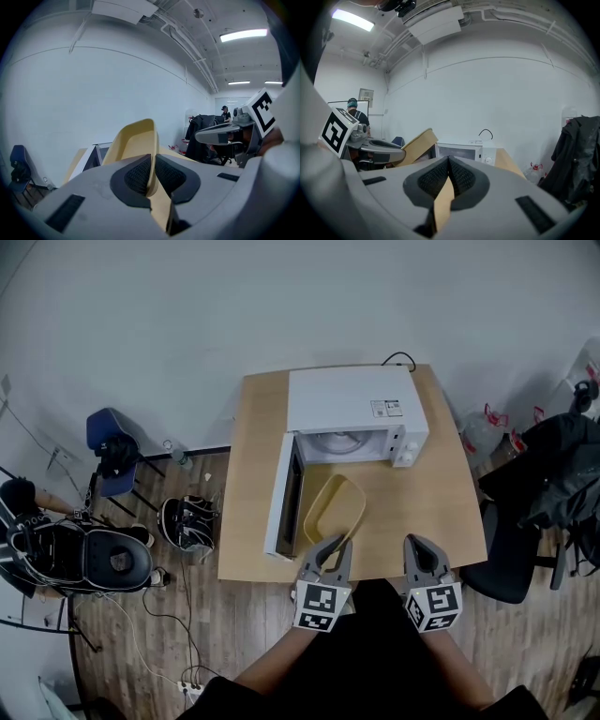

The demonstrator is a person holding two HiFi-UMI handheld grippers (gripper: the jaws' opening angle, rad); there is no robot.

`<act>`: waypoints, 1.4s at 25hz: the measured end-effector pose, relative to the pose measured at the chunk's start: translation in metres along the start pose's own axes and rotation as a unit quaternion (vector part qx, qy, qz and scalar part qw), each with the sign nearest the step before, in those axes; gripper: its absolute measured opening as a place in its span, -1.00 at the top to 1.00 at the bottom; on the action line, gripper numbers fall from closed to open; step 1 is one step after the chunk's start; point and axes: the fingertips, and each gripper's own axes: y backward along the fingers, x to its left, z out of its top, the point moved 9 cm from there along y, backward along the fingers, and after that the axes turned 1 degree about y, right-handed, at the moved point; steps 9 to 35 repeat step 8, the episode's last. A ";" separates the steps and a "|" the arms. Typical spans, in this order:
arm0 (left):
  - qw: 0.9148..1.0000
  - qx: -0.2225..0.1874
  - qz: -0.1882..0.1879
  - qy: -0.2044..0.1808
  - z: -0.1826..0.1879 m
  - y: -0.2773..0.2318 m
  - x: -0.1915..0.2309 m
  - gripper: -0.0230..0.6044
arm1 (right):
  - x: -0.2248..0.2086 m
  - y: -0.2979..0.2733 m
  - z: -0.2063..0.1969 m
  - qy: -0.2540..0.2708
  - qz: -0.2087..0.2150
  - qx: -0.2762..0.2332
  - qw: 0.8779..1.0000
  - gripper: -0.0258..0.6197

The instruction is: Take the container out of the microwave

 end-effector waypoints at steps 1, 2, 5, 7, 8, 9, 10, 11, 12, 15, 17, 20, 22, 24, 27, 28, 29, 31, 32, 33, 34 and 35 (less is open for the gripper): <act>1.000 -0.002 0.004 0.004 -0.001 0.000 0.000 0.82 | 0.000 -0.002 0.001 0.001 0.001 -0.001 1.000 0.73; 1.000 -0.003 0.008 0.006 -0.003 0.001 0.000 0.82 | 0.001 -0.003 0.002 0.003 0.002 -0.002 1.000 0.73; 1.000 -0.001 0.012 0.013 -0.007 0.002 0.003 0.82 | 0.002 -0.007 0.005 0.007 0.003 -0.003 1.000 0.73; 1.000 -0.001 0.013 0.015 -0.007 0.001 0.004 0.82 | 0.000 -0.008 0.006 0.009 0.002 -0.004 1.000 0.73; 1.000 -0.001 0.013 0.016 -0.007 0.001 0.005 0.82 | 0.000 -0.008 0.006 0.010 0.000 -0.004 1.000 0.73; 1.000 -0.001 0.013 0.016 -0.007 0.001 0.005 0.82 | 0.000 -0.008 0.006 0.010 0.000 -0.004 1.000 0.73; 1.000 -0.001 0.013 0.016 -0.007 0.001 0.005 0.82 | 0.000 -0.008 0.006 0.010 0.000 -0.004 1.000 0.73; 1.000 -0.001 0.013 0.016 -0.007 0.001 0.005 0.82 | 0.000 -0.008 0.006 0.010 0.000 -0.004 1.000 0.73; 1.000 -0.001 0.013 0.016 -0.007 0.001 0.005 0.82 | 0.000 -0.008 0.006 0.010 0.000 -0.004 1.000 0.73; 1.000 -0.001 0.013 0.016 -0.007 0.001 0.005 0.82 | 0.000 -0.008 0.006 0.010 0.000 -0.004 1.000 0.73; 1.000 -0.001 0.013 0.016 -0.007 0.001 0.005 0.82 | 0.000 -0.008 0.006 0.010 0.000 -0.004 1.000 0.73; 1.000 -0.001 0.013 0.016 -0.007 0.001 0.005 0.82 | 0.000 -0.008 0.006 0.010 0.000 -0.004 1.000 0.73; 1.000 -0.001 0.013 0.016 -0.007 0.001 0.005 0.82 | 0.000 -0.008 0.006 0.010 0.000 -0.004 1.000 0.73; 1.000 -0.001 0.013 0.016 -0.007 0.001 0.005 0.82 | 0.000 -0.008 0.006 0.010 0.000 -0.004 1.000 0.73; 1.000 -0.001 0.013 0.016 -0.007 0.001 0.005 0.82 | 0.000 -0.008 0.006 0.010 0.000 -0.004 1.000 0.73; 1.000 -0.001 0.013 0.016 -0.007 0.001 0.005 0.82 | 0.000 -0.008 0.006 0.010 0.000 -0.004 1.000 0.73; 1.000 -0.001 0.013 0.016 -0.007 0.001 0.005 0.82 | 0.000 -0.008 0.006 0.010 0.000 -0.004 1.000 0.73; 1.000 -0.001 0.013 0.016 -0.007 0.001 0.005 0.82 | 0.000 -0.008 0.006 0.010 0.000 -0.004 1.000 0.73; 1.000 -0.001 0.013 0.016 -0.007 0.001 0.005 0.82 | 0.000 -0.008 0.006 0.010 0.000 -0.004 1.000 0.73; 1.000 -0.001 0.013 0.016 -0.007 0.001 0.005 0.82 | 0.000 -0.008 0.006 0.010 0.000 -0.004 1.000 0.73; 1.000 -0.001 0.013 0.016 -0.007 0.001 0.005 0.82 | 0.000 -0.008 0.006 0.010 0.000 -0.004 1.000 0.73; 1.000 -0.001 0.013 0.016 -0.007 0.001 0.005 0.82 | 0.000 -0.008 0.006 0.010 0.000 -0.004 1.000 0.73</act>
